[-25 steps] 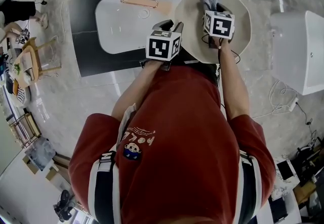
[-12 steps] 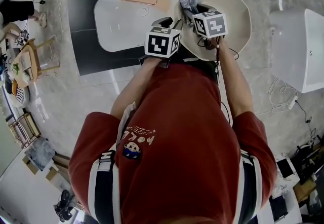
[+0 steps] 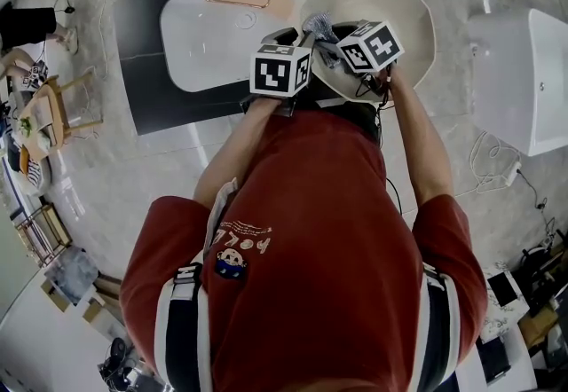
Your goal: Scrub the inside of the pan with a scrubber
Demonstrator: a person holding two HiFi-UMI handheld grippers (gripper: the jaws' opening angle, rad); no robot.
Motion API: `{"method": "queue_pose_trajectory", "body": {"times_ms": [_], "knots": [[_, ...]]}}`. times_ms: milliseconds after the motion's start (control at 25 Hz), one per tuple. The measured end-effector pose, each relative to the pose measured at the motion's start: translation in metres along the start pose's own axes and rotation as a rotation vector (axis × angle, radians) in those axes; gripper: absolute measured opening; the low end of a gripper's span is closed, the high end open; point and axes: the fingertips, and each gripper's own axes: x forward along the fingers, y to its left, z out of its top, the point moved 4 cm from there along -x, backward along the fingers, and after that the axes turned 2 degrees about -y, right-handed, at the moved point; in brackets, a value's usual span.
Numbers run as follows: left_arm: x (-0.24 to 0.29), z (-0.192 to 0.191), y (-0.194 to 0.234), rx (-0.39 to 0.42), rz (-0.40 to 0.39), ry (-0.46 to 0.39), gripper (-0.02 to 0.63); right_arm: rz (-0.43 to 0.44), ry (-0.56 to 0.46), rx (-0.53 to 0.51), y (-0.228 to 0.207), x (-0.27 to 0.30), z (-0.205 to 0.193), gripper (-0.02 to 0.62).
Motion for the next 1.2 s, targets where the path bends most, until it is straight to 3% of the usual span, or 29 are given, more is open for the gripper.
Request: {"method": "queue_pose_trajectory", "body": {"times_ms": [320,600,920,1200], "knots": [[0.001,0.0,0.0,-0.016,0.019,-0.01,0.106,0.118,0.133,-0.012,0.012,-0.005,-0.018,0.19],[0.005,0.006,0.002,-0.018,0.072,-0.041,0.069,0.185,0.36,-0.113,0.025,-0.022,-0.048,0.192],[0.01,0.011,0.004,-0.005,0.11,-0.065,0.043,0.189,0.47,-0.201,0.031,-0.032,-0.069,0.192],[0.01,0.011,0.005,-0.012,0.12,-0.073,0.041,0.198,0.643,-0.3,0.033,-0.05,-0.086,0.192]]}}
